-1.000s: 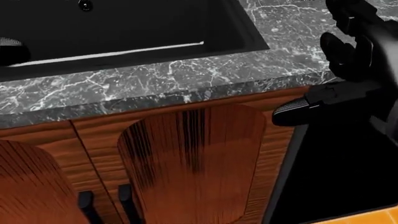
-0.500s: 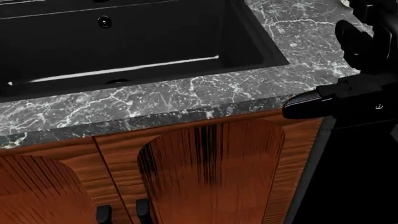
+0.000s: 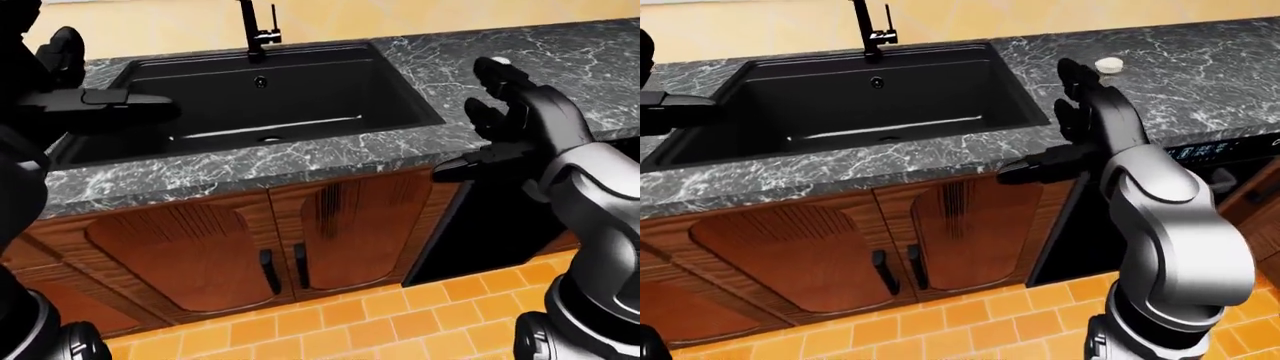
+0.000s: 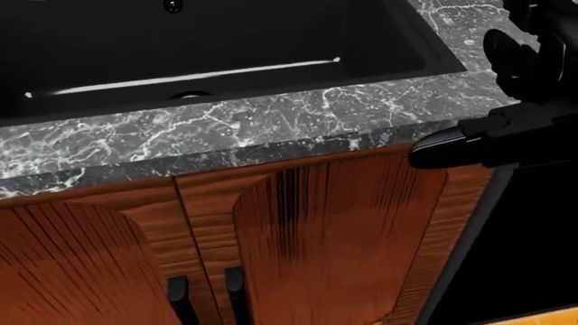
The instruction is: Turn the sink spout to the right.
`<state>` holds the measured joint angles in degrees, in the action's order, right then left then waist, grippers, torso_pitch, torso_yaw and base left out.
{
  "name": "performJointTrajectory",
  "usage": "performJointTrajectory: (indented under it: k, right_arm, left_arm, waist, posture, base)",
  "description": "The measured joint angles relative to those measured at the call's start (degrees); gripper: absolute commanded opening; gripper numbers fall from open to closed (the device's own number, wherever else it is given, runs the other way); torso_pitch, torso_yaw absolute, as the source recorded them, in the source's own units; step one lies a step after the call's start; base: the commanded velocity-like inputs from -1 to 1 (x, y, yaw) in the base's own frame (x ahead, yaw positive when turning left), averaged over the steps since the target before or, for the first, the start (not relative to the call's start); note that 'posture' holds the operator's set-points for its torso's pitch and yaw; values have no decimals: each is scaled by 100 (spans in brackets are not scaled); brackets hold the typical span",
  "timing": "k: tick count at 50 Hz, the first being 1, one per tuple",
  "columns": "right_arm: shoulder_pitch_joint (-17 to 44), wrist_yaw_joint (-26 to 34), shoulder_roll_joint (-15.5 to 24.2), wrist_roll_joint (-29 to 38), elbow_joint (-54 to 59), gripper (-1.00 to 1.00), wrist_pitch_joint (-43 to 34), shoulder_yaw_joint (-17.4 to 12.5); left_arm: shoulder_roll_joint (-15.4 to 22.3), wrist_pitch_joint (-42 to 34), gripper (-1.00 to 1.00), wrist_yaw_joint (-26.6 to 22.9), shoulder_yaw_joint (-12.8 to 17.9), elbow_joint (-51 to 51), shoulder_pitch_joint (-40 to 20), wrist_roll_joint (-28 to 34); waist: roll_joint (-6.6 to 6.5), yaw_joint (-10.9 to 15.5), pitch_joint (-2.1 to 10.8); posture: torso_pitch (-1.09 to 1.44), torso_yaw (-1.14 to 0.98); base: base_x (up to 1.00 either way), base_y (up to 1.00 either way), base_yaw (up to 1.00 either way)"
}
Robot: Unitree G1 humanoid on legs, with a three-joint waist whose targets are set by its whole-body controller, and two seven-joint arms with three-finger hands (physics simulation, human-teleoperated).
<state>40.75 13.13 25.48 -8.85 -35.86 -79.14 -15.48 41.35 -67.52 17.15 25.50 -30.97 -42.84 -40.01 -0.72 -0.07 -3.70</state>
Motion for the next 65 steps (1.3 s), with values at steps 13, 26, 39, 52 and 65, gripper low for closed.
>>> performJointTrajectory:
  k: [13,26,39,52,65]
  right_arm:
    - [139,94,-68,-135,-10,100,-150,62]
    - [320,26,-10,-98,-3,100,-165,-32]
    - [418,17,-5,-73,43,100,-298,40]
    - [498,57,-47,-110,-66,100,-329,60]
    - [647,28,-2,-57,-12,100,-491,102]
  left_arm:
    - [101,15,100,127,109,3,-25,-60]
    - [176,100,100,125,126,-67,-16,-230]
    - [295,88,100,214,145,40,75,-461]
    - [654,202,100,352,448,203,160,-708]
    - [1060,381,100,483,567,339,383,-1191]
  waist:
    - [-5,24,50]
    - [114,-31,78]
    - [-244,-73,71]
    - [-12,67,94]
    - [-125,-40,41]
  posture:
    - [0,0]
    - [0,0]
    - [0,0]
    - [0,0]
    - [0,0]
  base:
    - [0,3,23]
    - [21,0,0]
    - [25,0,0]
    - [23,0,0]
    - [18,0,0]
